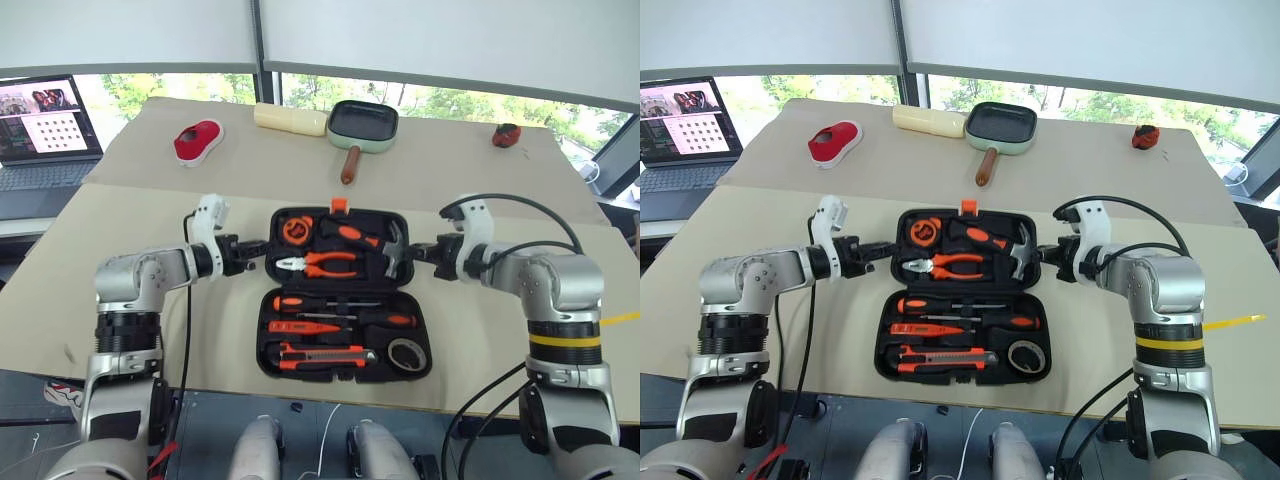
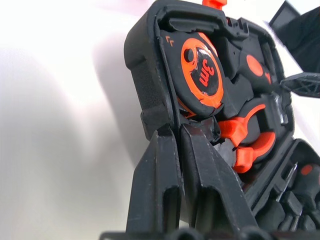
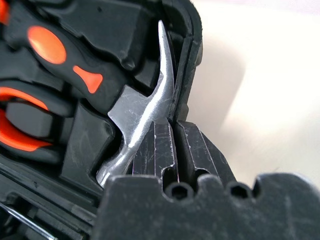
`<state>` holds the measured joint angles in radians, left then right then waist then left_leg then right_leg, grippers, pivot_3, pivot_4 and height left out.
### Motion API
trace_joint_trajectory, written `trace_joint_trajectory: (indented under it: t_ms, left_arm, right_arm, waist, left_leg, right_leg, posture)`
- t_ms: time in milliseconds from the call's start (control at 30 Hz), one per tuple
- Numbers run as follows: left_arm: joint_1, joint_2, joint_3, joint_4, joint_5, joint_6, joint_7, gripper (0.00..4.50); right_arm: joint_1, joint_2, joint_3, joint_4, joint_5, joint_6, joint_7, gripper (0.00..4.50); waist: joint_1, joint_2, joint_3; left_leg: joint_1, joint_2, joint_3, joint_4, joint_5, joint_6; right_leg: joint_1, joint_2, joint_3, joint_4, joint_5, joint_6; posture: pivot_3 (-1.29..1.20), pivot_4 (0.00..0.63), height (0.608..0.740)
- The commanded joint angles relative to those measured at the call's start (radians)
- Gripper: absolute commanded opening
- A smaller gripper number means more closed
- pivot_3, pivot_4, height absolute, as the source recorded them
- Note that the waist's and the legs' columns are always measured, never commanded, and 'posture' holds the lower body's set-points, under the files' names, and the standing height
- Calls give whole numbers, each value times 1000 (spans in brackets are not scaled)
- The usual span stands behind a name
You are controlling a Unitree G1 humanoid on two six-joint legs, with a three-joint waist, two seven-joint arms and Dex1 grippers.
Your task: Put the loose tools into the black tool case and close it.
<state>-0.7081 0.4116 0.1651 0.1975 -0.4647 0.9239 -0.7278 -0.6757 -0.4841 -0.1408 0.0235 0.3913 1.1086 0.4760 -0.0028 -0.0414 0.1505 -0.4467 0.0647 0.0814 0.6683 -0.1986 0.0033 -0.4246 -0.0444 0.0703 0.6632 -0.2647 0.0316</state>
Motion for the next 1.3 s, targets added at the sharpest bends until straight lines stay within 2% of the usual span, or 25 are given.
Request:
trace_joint_trajectory:
  t_ms: [33, 267, 400, 600, 800, 933, 1067, 1133, 1233, 1300]
  left_arm:
    - [-57, -65, -40, -58, -19, -217, -84, 41]
    - [182, 3, -72, -228, 76, -479, -112, 41]
    - [334, 31, -67, -275, 167, -636, -57, 41]
    - [423, 43, -43, -276, 260, -853, 21, 41]
    - [499, 85, -24, -280, 296, -998, 15, 41]
    - [634, 137, 31, -360, 244, -978, -9, 1261]
    - [794, 187, 105, -441, 197, -937, -25, 2746]
    - [858, 224, 143, -457, 166, -909, -60, 3476]
    - [892, 307, 187, -432, 123, -853, -131, 4473]
    - [861, 356, 187, -370, 113, -838, -177, 4473]
  right_arm:
    - [-50, 45, 2, -50, 2, -179, 18, 0]
    - [207, 20, 38, -367, -19, -360, 73, 0]
    - [371, -3, 39, -491, -49, -509, 97, 0]
    - [554, -110, 59, -490, -212, -885, 172, 0]
    - [681, -190, 51, -396, -371, -1270, 187, 0]
    - [806, -251, 14, -369, -459, -1568, 184, 0]
    - [959, -302, -58, -387, -450, -1730, 199, 1350]
    - [1042, -321, -103, -400, -420, -1712, 220, 2009]
    - [1208, -379, -129, -473, -296, -1588, 329, 3022]
    - [1283, -414, -122, -517, -245, -1528, 386, 3022]
  waist:
    - [-1, 0, 0]
    - [-14, 0, 0]
    - [-11, 1, 0]
    - [-14, 1, 0]
    - [-12, 1, 0]
    - [-12, 1, -1]
    - [-11, 2, -1]
    - [-9, 2, -1]
    - [-2, 1, -1]
    - [0, 0, -1]
  left_leg:
    - [0, 0, 0, 0, 0, 0]
    - [-1, 1, 0, -8, 0, 0]
    - [-1, 1, 0, -8, -1, 0]
    - [7, 1, 2, -8, 0, -1]
    - [8, 1, 2, -8, 1, -1]
    - [9, 2, 3, -8, 1, -1]
    - [9, 2, 3, -8, 1, -1]
    - [11, 2, 3, -7, 1, -1]
    - [18, 2, 4, -7, 1, -2]
    - [25, 4, 3, -8, 1, -2]
  right_leg:
    - [0, 0, 0, 0, 0, 0]
    - [-2, 0, 0, 0, 0, 0]
    - [-1, 0, 0, -2, 0, 0]
    - [4, 0, 1, -6, 0, -1]
    - [4, 1, 1, -3, 1, -2]
    - [4, 1, 1, -3, 1, -1]
    - [4, 0, 2, -3, 0, -2]
    - [6, 0, 2, -3, 0, -2]
    - [14, -1, 1, -4, -1, -2]
    - [21, -2, -1, -7, -9, -11]
  posture:
    - [0, 150, 740]
    - [0, 150, 740]
    - [0, 150, 740]
    - [0, 150, 740]
    - [0, 150, 740]
    - [0, 150, 740]
    - [0, 150, 740]
    - [0, 150, 740]
    - [0, 150, 740]
    - [0, 150, 740]
